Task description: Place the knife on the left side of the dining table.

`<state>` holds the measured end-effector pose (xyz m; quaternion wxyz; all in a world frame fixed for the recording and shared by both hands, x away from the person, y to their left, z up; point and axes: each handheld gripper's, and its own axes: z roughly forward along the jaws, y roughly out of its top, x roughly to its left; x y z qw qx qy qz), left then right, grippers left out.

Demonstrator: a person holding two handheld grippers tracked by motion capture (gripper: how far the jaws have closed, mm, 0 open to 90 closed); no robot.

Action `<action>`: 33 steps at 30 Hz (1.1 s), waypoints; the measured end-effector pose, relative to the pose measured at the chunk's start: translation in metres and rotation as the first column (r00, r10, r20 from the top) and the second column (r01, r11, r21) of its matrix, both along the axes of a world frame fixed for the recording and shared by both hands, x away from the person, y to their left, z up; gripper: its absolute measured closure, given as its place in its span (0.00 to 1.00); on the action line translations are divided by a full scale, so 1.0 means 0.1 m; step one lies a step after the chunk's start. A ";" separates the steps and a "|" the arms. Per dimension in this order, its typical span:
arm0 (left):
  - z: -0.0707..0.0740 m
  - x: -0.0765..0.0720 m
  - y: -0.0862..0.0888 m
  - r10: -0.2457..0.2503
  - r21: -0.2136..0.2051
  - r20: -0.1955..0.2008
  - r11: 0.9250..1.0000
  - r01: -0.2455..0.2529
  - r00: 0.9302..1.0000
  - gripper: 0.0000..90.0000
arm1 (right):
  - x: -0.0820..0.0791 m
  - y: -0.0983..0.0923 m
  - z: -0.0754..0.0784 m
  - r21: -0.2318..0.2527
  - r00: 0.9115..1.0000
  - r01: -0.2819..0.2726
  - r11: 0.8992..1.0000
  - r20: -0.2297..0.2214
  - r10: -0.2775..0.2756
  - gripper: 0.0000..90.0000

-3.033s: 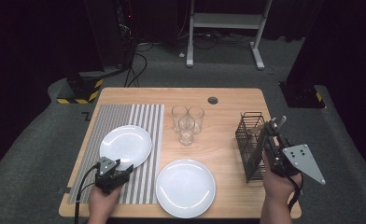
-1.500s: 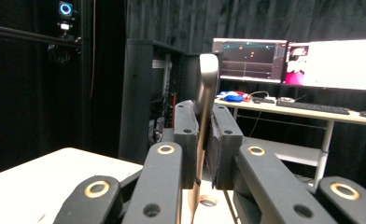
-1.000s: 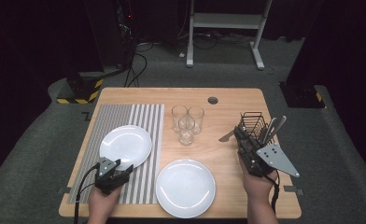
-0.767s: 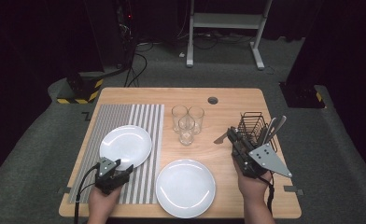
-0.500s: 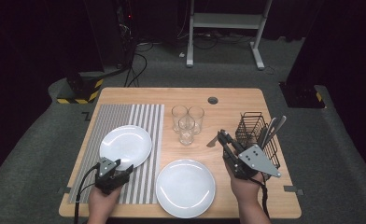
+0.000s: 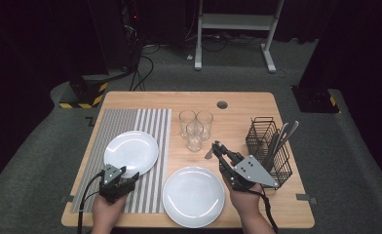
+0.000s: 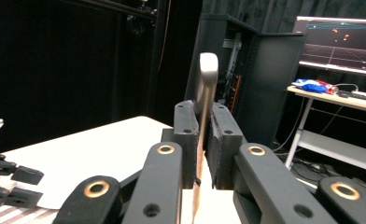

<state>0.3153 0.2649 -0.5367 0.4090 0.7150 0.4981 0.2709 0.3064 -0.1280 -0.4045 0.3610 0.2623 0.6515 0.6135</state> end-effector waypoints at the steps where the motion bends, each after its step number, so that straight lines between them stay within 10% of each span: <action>1: 0.00 0.00 0.00 0.000 0.001 0.000 1.000 0.000 1.000 0.44 | 0.00 0.01 -0.01 -0.003 1.000 -0.004 1.000 0.002 0.004 0.92; 33: 0.01 0.01 0.07 -0.026 -0.074 0.012 0.997 0.026 1.000 0.46 | 0.05 0.54 0.07 0.010 0.991 -0.118 0.993 -0.068 0.118 0.92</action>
